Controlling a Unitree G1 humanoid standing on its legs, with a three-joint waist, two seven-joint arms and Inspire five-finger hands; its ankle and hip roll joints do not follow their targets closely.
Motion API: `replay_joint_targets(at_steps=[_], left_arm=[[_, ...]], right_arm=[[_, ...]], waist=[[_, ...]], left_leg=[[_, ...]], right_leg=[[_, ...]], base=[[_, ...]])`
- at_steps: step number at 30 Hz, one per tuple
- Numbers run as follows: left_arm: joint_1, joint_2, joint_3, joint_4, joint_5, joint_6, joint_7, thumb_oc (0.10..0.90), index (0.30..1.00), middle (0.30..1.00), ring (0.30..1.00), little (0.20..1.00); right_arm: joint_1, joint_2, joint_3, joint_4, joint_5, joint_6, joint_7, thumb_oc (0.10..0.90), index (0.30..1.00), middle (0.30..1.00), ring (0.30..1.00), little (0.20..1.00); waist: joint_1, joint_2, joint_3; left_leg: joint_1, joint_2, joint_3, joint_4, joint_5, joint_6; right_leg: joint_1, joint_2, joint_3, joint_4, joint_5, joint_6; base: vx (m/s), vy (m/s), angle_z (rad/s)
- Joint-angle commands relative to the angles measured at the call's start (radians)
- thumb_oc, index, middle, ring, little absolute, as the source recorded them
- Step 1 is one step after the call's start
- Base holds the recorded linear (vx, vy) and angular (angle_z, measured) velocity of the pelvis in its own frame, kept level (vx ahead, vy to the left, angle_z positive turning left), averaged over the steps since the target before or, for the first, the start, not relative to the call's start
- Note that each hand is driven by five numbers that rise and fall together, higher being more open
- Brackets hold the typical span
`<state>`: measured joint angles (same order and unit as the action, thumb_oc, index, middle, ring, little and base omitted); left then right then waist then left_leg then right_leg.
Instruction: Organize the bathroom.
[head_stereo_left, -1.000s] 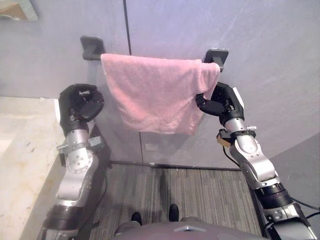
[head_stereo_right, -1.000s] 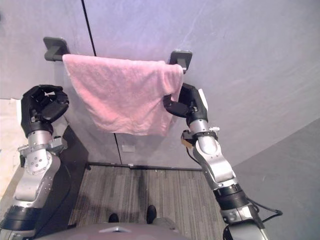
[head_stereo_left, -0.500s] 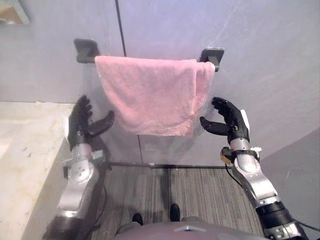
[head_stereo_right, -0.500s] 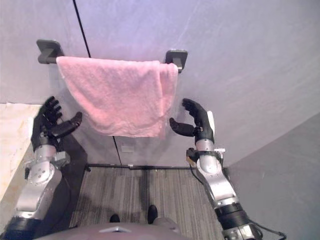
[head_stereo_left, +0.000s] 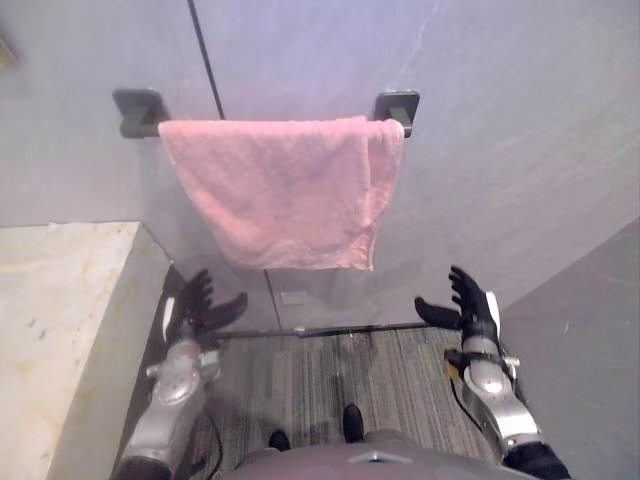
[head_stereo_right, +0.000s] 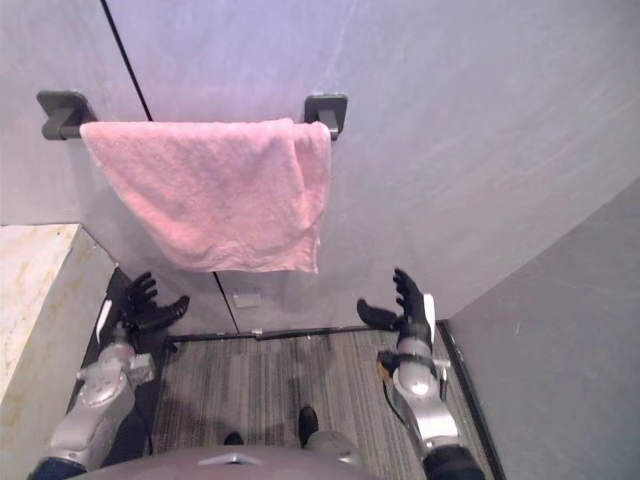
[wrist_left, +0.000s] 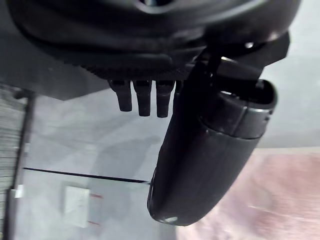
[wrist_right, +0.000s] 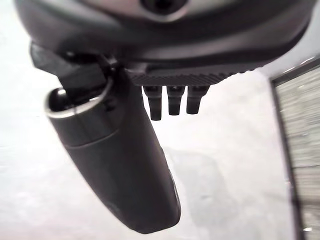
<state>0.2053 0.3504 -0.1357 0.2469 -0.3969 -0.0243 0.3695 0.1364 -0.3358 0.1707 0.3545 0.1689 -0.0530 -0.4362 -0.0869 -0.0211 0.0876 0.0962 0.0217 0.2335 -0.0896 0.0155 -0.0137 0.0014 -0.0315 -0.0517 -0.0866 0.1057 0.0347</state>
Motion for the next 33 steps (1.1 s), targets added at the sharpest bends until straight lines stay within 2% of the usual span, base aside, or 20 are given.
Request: replay_joint_targets(at_steps=[1,3,5,6,7,10,13,15,16,17,20,22,23,26,28,29,30,31,32,33], left_arm=[[-0.043,-0.001,-0.003,0.063,-0.007,-0.106,0.011,0.800,0.900,0.900,0.900,0.900],[-0.046,-0.008,-0.015,0.131,0.020,-0.131,0.022,0.800,0.900,0.900,0.900,0.900],[-0.067,-0.023,-0.037,0.289,0.055,-0.152,0.036,0.800,0.900,0.900,0.900,0.900],[-0.069,-0.023,-0.037,0.292,0.056,-0.155,0.037,0.800,0.900,0.900,0.900,0.900],[-0.079,-0.030,-0.045,0.372,0.070,-0.161,0.040,0.800,0.900,0.900,0.900,0.900],[-0.102,-0.063,-0.031,0.575,0.056,-0.144,0.010,0.800,0.900,0.900,0.900,0.900],[-0.124,-0.087,-0.025,0.748,0.075,-0.161,-0.017,0.800,0.900,0.900,0.900,0.900],[-0.137,-0.107,-0.018,0.838,0.016,-0.113,-0.056,0.800,0.900,0.900,0.900,0.900],[-0.140,-0.110,-0.015,0.856,0.024,-0.118,-0.059,0.800,0.900,0.900,0.900,0.900],[-0.149,-0.115,-0.015,0.922,0.046,-0.065,-0.099,0.800,0.900,0.900,0.900,0.900],[-0.162,-0.120,-0.031,0.976,0.124,0.011,-0.142,0.800,0.900,0.900,0.900,0.900],[-0.171,-0.117,-0.042,0.988,0.134,0.029,-0.145,0.800,0.900,0.900,0.900,0.900],[-0.186,-0.111,-0.052,0.992,0.117,0.066,-0.172,0.800,0.900,0.900,0.900,0.900],[-0.213,-0.107,-0.066,0.997,0.110,0.062,-0.174,0.800,0.900,0.900,0.900,0.900],[-0.225,-0.104,-0.074,1.002,0.104,0.056,-0.180,0.800,0.900,0.900,0.900,0.900],[-0.232,-0.101,-0.083,1.011,0.117,0.048,-0.183,0.800,0.900,0.900,0.900,0.900],[-0.233,-0.102,-0.081,1.011,0.140,0.040,-0.178,0.800,0.900,0.900,0.900,0.900],[-0.234,-0.103,-0.080,1.010,0.143,0.040,-0.175,0.800,0.900,0.900,0.900,0.900],[-0.234,-0.102,-0.072,1.016,0.157,0.039,-0.171,0.800,0.900,0.900,0.900,0.900],[-0.240,-0.103,-0.068,1.023,0.173,0.040,-0.175,0.800,0.900,0.900,0.900,0.900]], right_arm=[[-0.063,-0.005,-0.030,-0.005,-0.095,-0.169,-0.100,0.800,0.900,0.900,0.900,0.900],[-0.062,-0.007,-0.018,0.033,-0.130,-0.177,-0.116,0.800,0.900,0.900,0.900,0.900],[-0.063,-0.008,0.003,0.143,-0.090,-0.197,-0.141,0.800,0.900,0.900,0.900,0.900],[-0.064,-0.008,0.003,0.145,-0.088,-0.198,-0.141,0.800,0.900,0.900,0.900,0.900],[-0.061,-0.008,0.013,0.204,-0.082,-0.213,-0.145,0.800,0.900,0.900,0.900,0.900],[-0.059,0.005,0.025,0.346,-0.077,-0.219,-0.126,0.800,0.900,0.900,0.900,0.900],[-0.050,0.024,0.025,0.486,-0.072,-0.246,-0.077,0.800,0.900,0.900,0.900,0.900],[-0.040,0.044,0.030,0.567,-0.063,-0.236,-0.037,0.800,0.900,0.900,0.900,0.900],[-0.038,0.048,0.031,0.580,-0.051,-0.239,-0.033,0.800,0.900,0.900,0.900,0.900],[-0.037,0.065,0.023,0.640,-0.005,-0.263,-0.003,0.800,0.900,0.900,0.900,0.900],[-0.044,0.085,0.014,0.696,0.001,-0.285,0.046,0.800,0.900,0.900,0.900,0.900],[-0.050,0.094,0.014,0.711,0.003,-0.290,0.075,0.800,0.900,0.900,0.900,0.900],[-0.070,0.107,0.024,0.718,0.033,-0.262,0.111,0.800,0.900,0.900,0.900,0.900],[-0.108,0.099,0.030,0.735,0.059,-0.229,0.152,0.800,0.900,0.900,0.900,0.900],[-0.138,0.091,0.036,0.764,0.089,-0.216,0.181,0.800,0.900,0.900,0.900,0.900],[-0.149,0.093,0.039,0.777,0.111,-0.210,0.190,0.800,0.900,0.900,0.900,0.900],[-0.158,0.090,0.044,0.781,0.122,-0.202,0.198,0.800,0.900,0.900,0.900,0.900],[-0.160,0.089,0.045,0.780,0.124,-0.194,0.206,0.800,0.900,0.900,0.900,0.900],[-0.163,0.080,0.052,0.785,0.143,-0.164,0.241,0.800,0.900,0.900,0.900,0.900],[-0.162,0.075,0.053,0.786,0.150,-0.169,0.244,0.800,0.900,0.900,0.900,0.900]], waist=[[-0.013,0.003,-0.005],[-0.015,0.004,-0.004],[-0.022,0.005,-0.003],[-0.022,0.005,-0.003],[-0.026,0.005,-0.002],[-0.029,0.004,-0.004],[-0.032,0.001,-0.005],[-0.035,-0.004,-0.006],[-0.036,-0.005,-0.005],[-0.039,-0.009,-0.003],[-0.044,-0.007,0.001],[-0.043,-0.001,0.003],[-0.042,0.009,0.008],[-0.043,0.036,0.026],[-0.024,0.043,0.033],[-0.013,0.038,0.036],[0.001,0.028,0.041],[0.004,0.025,0.044],[0.009,0.019,0.059],[0.007,0.016,0.071]], left_leg=[[0.009,-0.019,-0.016,0.002,-0.049,0.035],[0.007,-0.022,-0.014,0.002,-0.050,0.037],[0.001,-0.023,-0.016,0.002,-0.051,0.037],[0.001,-0.024,-0.016,0.002,-0.051,0.037],[-0.001,-0.024,-0.018,0.002,-0.051,0.036],[-0.008,-0.025,-0.022,0.002,-0.045,0.034],[-0.017,-0.027,-0.021,0.002,-0.040,0.034],[-0.029,-0.025,-0.017,0.002,-0.032,0.030],[-0.031,-0.024,-0.016,0.002,-0.030,0.029],[-0.037,-0.019,-0.017,0.002,-0.024,0.025],[-0.045,-0.006,-0.024,0.002,-0.015,0.026],[-0.051,0.001,-0.024,0.002,-0.011,0.030],[-0.061,0.014,-0.025,0.002,-0.001,0.040],[-0.092,0.050,-0.040,0.002,0.040,0.040],[-0.150,0.078,-0.051,0.002,0.078,0.019],[-0.181,0.079,-0.061,0.002,0.092,0.009],[-0.207,0.091,-0.080,0.002,0.112,-0.011],[-0.211,0.094,-0.084,0.002,0.115,-0.015],[-0.237,0.127,-0.095,0.002,0.121,-0.033],[-0.248,0.139,-0.093,0.002,0.120,-0.040]], right_leg=[[0.045,-0.005,-0.029,-0.001,-0.025,0.082],[0.044,-0.008,-0.030,-0.001,-0.025,0.085],[0.041,-0.010,-0.035,-0.001,-0.024,0.090],[0.041,-0.010,-0.035,-0.001,-0.024,0.090],[0.041,-0.010,-0.036,-0.001,-0.025,0.092],[0.036,-0.012,-0.037,-0.001,-0.018,0.096],[0.028,-0.016,-0.038,-0.001,-0.010,0.102],[0.019,-0.019,-0.048,-0.001,-0.002,0.109],[0.018,-0.019,-0.050,-0.001,-0.001,0.110],[0.019,-0.016,-0.052,-0.001,0.000,0.110],[0.018,-0.014,-0.043,0.041,-0.028,0.103],[0.011,-0.022,-0.042,0.101,-0.052,0.103],[-0.020,-0.036,-0.031,0.232,-0.064,0.114],[-0.055,-0.018,0.037,0.388,-0.091,0.107],[0.000,0.012,0.070,0.341,-0.172,0.083],[0.048,0.027,0.078,0.291,-0.210,0.065],[0.092,0.044,0.089,0.219,-0.225,0.041],[0.102,0.048,0.091,0.201,-0.224,0.037],[0.110,0.053,0.097,0.176,-0.222,0.024],[0.117,0.055,0.095,0.166,-0.219,0.017]], base=[[-0.03,0.024,-0.05],[-0.04,0.025,-0.04],[-0.06,0.031,-0.01],[-0.04,0.020,0.00],[-0.03,0.023,0.01],[-0.02,0.030,0.01],[-0.04,0.028,-0.02],[-0.06,0.002,-0.03],[-0.10,-0.061,-0.02],[-0.11,-0.087,-0.04],[-0.19,-0.130,-0.07],[-0.24,-0.132,-0.07],[-0.27,-0.139,-0.14],[-0.35,-0.208,0.01],[-0.28,-0.265,0.32],[-0.23,-0.292,0.65],[-0.20,-0.251,0.58],[-0.31,-0.302,0.51],[-0.31,-0.250,0.37],[-0.31,-0.224,0.42]])
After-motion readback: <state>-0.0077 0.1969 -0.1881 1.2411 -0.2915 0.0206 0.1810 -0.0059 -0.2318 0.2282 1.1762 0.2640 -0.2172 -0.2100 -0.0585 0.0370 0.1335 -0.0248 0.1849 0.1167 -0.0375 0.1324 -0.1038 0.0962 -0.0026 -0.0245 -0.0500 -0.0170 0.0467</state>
